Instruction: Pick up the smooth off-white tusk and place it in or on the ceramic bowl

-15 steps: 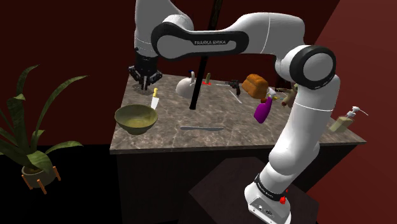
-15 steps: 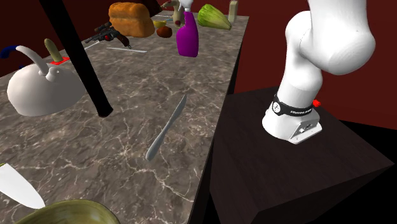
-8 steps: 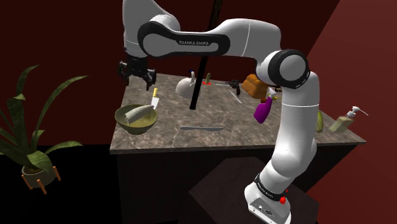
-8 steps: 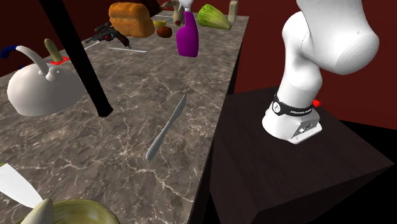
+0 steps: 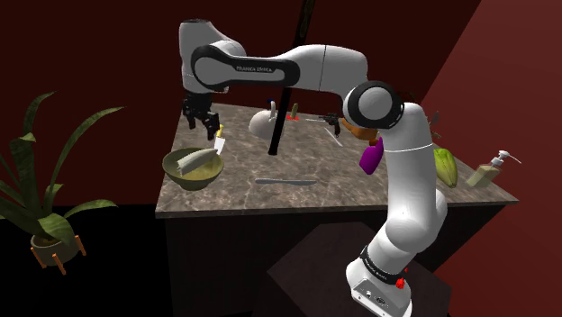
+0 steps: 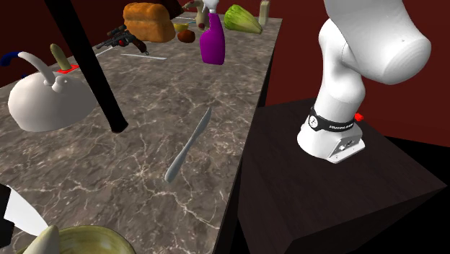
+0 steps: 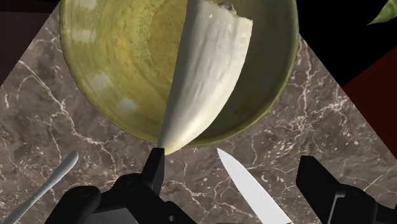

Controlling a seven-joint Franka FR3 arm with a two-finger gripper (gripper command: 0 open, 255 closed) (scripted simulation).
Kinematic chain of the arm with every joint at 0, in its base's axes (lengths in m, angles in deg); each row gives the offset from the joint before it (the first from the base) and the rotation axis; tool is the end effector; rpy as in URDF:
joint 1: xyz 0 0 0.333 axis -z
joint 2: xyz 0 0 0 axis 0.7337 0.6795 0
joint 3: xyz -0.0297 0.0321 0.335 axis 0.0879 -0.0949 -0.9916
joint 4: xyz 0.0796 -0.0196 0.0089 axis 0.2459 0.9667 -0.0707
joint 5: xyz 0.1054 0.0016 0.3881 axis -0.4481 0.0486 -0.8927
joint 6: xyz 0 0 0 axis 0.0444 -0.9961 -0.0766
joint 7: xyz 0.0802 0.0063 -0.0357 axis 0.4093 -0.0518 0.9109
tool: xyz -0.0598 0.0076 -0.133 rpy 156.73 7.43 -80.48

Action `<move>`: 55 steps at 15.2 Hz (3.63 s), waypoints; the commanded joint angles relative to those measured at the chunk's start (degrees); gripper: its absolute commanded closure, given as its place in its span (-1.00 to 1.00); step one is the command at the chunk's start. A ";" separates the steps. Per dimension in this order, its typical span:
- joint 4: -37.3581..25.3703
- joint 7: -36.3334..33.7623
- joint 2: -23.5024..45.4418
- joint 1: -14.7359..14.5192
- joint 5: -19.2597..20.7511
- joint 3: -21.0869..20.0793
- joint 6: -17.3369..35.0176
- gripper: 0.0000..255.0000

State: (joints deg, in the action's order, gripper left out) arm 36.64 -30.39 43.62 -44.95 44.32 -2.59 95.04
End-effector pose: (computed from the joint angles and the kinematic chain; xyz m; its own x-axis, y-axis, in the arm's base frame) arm 0.6894 0.2558 0.4293 0.1613 -0.9825 0.0933 -0.9868 -0.1621 -0.0019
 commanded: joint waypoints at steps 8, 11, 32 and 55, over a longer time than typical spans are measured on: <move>5.11 -2.11 0.48 1.32 0.11 0.51 5.11 -1.00; 5.11 -2.11 0.48 1.32 0.11 0.51 5.11 -1.00; 3.29 -5.21 2.42 -10.40 11.69 3.67 -1.78 -1.00; 6.94 -6.00 2.71 -9.01 12.26 4.04 1.95 1.00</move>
State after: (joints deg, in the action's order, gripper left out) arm 43.57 -36.39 46.32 -53.95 56.58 1.45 96.98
